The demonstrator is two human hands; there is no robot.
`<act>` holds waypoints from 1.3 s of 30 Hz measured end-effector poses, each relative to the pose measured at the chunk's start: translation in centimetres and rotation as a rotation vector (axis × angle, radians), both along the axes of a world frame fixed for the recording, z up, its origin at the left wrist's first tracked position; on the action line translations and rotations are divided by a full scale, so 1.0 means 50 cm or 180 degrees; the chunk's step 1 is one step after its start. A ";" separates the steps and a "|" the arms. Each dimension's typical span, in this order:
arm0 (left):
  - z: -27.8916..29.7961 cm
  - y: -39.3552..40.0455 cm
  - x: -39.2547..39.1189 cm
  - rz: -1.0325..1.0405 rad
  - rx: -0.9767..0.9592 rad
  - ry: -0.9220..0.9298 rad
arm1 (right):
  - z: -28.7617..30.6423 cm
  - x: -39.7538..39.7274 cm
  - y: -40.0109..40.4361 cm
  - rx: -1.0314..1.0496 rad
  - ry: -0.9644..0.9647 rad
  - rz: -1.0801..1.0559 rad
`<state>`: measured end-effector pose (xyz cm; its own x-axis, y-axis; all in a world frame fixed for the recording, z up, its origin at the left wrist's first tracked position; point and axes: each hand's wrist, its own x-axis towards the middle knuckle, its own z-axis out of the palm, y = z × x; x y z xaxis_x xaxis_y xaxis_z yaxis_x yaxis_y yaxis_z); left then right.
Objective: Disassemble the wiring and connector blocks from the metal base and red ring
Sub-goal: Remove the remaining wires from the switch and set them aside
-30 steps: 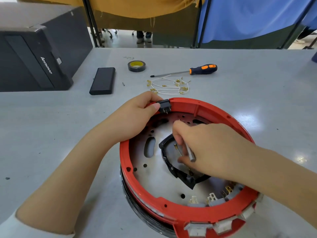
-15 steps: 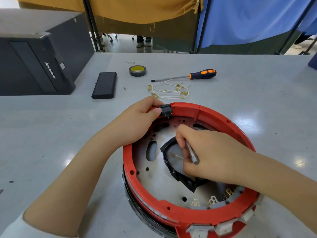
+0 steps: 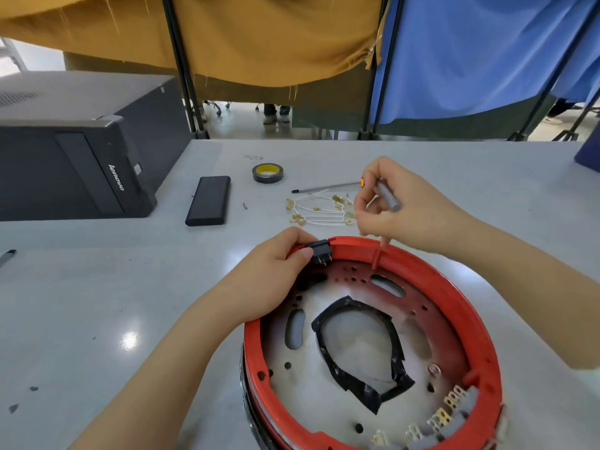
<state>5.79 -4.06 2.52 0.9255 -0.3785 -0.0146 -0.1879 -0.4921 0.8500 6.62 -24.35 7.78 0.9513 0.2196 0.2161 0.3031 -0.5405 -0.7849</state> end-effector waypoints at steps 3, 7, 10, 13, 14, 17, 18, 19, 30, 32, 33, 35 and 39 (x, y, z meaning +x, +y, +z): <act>0.000 0.001 -0.001 0.0001 -0.0019 -0.0012 | -0.024 0.088 -0.017 -0.0716 -0.0040 -0.0181; -0.003 0.002 0.001 0.0004 0.0007 -0.0011 | -0.082 0.178 -0.023 -0.1192 0.0145 -0.0252; -0.007 0.002 0.003 0.0011 -0.0003 -0.0012 | -0.109 0.223 -0.015 -0.1360 0.0057 -0.0282; -0.008 0.003 0.003 0.0005 0.0001 -0.0016 | -0.120 0.250 -0.007 -0.1378 -0.0094 -0.0314; -0.009 0.003 0.003 0.0007 0.0006 -0.0017 | -0.124 0.255 -0.006 -0.1422 -0.0087 -0.0303; -0.008 0.003 0.002 -0.0003 0.0006 -0.0021 | -0.131 0.254 -0.009 -0.1489 0.0029 -0.0284; -0.007 0.002 0.002 -0.0008 0.0011 -0.0021 | -0.129 0.250 -0.012 -0.1404 0.0058 -0.0296; -0.006 0.002 0.002 -0.0013 0.0016 -0.0019 | -0.125 0.245 -0.015 -0.1244 0.0097 -0.0322; -0.002 0.001 0.000 0.0069 0.0119 -0.0040 | -0.084 0.118 -0.111 0.0248 0.1389 -0.0440; -0.001 0.001 0.000 0.0080 0.0145 -0.0039 | -0.095 0.110 -0.122 0.0005 0.1325 -0.0637; 0.000 0.001 0.000 0.0083 0.0153 -0.0046 | -0.103 0.106 -0.126 -0.0285 0.1235 -0.0692; 0.002 0.001 -0.001 0.0101 0.0159 -0.0059 | -0.118 0.099 -0.133 -0.1200 0.0905 -0.0501; 0.003 0.000 -0.002 0.0084 0.0153 -0.0029 | -0.136 0.092 -0.128 -0.2438 0.0522 -0.0094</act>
